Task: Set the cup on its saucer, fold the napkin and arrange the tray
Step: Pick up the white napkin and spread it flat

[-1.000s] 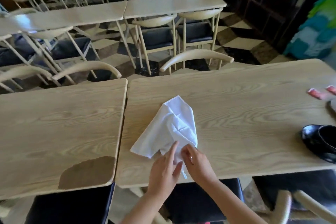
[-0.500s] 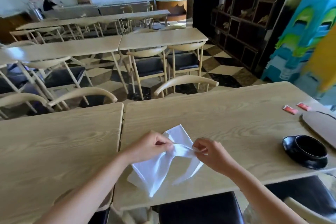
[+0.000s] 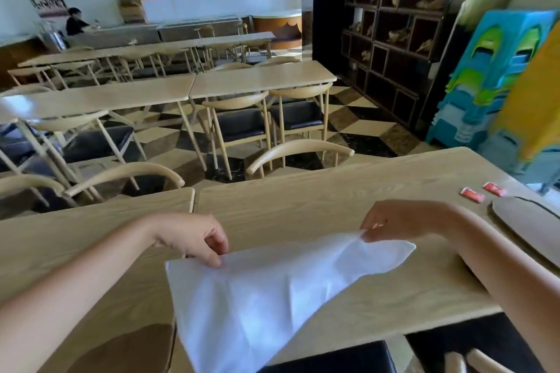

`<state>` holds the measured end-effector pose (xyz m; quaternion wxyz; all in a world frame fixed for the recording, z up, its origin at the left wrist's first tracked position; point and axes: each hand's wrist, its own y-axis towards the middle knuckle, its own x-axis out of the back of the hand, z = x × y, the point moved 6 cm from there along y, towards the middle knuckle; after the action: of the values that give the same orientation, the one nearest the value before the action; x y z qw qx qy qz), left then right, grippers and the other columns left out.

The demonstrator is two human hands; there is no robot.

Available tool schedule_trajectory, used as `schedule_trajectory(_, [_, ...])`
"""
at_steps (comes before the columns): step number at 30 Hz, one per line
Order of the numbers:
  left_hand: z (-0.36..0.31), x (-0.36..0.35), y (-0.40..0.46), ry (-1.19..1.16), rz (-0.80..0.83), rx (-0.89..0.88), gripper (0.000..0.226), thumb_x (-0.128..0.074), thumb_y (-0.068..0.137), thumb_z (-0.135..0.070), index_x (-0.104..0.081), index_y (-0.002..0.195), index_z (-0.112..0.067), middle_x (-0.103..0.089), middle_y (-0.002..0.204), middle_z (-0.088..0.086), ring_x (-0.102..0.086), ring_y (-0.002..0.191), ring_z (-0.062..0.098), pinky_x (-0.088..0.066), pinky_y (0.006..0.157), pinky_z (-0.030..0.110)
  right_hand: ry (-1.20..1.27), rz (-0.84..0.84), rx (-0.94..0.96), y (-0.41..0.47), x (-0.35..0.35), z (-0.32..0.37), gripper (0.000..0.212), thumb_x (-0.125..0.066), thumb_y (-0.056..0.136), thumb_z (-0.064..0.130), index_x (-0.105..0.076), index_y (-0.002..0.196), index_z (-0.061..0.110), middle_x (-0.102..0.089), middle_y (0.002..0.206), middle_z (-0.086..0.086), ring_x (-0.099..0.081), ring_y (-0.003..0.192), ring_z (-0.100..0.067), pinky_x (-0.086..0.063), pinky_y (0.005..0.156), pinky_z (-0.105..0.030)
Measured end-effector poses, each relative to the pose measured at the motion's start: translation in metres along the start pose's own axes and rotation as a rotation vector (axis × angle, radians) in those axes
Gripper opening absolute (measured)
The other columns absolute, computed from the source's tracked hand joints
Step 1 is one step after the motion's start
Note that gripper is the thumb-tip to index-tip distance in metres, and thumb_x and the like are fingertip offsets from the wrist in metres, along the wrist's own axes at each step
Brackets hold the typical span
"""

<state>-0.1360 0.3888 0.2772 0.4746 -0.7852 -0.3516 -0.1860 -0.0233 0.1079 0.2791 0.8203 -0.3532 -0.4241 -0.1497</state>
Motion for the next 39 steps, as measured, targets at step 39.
schedule_trajectory(39, [0.076, -0.196, 0.181, 0.275, -0.977, 0.100, 0.022, -0.075, 0.057, 0.007, -0.061, 0.061, -0.009, -0.065, 0.070, 0.002, -0.063, 0.058, 0.019, -0.040, 0.065, 0.024, -0.364, -0.698, 0.258, 0.093, -0.203, -0.171, 0.042, -0.070, 0.061, -0.013, -0.072, 0.099, 0.004, -0.072, 0.107, -0.010, -0.068, 0.098, -0.029, -0.054, 0.079, -0.050])
